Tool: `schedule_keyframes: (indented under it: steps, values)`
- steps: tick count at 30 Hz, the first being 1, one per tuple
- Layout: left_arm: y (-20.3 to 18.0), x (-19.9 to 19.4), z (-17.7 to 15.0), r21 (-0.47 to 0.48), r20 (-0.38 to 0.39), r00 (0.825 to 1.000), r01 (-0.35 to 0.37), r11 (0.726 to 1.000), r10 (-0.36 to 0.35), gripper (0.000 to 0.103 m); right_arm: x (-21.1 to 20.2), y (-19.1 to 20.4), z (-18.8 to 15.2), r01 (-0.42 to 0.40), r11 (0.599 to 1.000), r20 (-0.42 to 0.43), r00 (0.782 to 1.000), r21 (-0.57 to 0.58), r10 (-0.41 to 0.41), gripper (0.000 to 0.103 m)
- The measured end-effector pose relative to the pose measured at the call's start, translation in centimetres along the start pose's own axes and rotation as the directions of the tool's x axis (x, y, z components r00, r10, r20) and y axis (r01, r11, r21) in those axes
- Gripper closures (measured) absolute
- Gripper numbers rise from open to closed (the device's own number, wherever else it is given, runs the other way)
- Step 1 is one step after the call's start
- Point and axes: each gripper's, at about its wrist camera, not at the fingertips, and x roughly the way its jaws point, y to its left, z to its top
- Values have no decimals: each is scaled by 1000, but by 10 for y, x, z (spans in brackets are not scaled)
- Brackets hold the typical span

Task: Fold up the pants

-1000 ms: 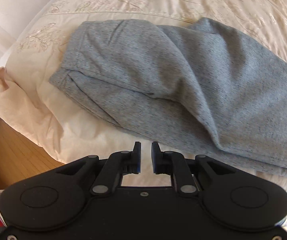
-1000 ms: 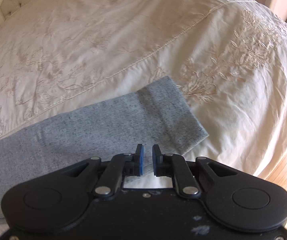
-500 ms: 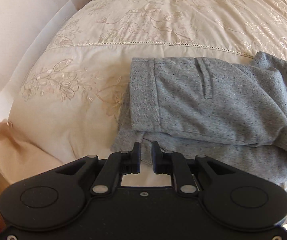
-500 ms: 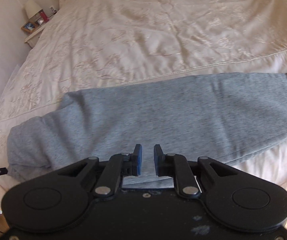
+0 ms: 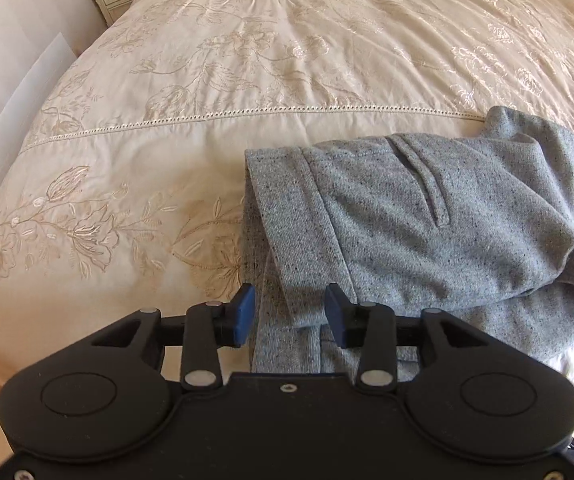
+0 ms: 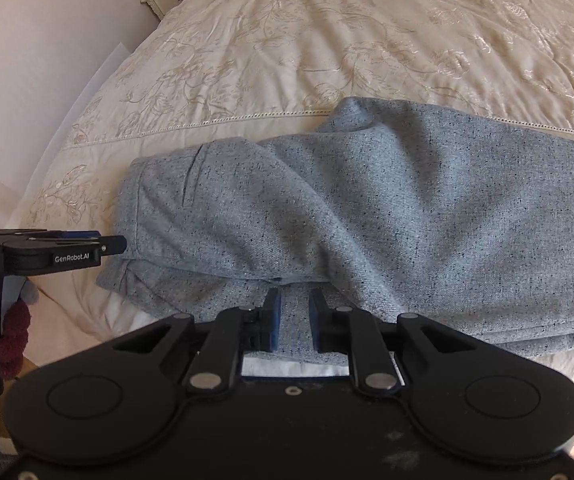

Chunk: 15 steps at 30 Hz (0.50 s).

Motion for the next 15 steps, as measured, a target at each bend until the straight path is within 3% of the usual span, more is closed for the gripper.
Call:
schedule_keyframes:
  steps: [11, 13, 14, 15]
  values:
    - [2, 28, 9, -13, -89, 986, 139, 990, -140, 54, 7, -9, 4, 52, 998, -28, 998, 35, -51, 83]
    - [-1, 32, 10, -33, -107, 981, 157, 987, -160, 70, 6, -12, 3, 70, 997, -29, 997, 33, -69, 83]
    - [-3, 30, 11, -29, -100, 984, 143, 989, -145, 99, 6, -12, 3, 80, 996, -29, 996, 26, -80, 83]
    - [-4, 26, 13, -23, -87, 987, 136, 991, -137, 98, 5, -12, 2, 93, 996, -28, 995, 14, -92, 83]
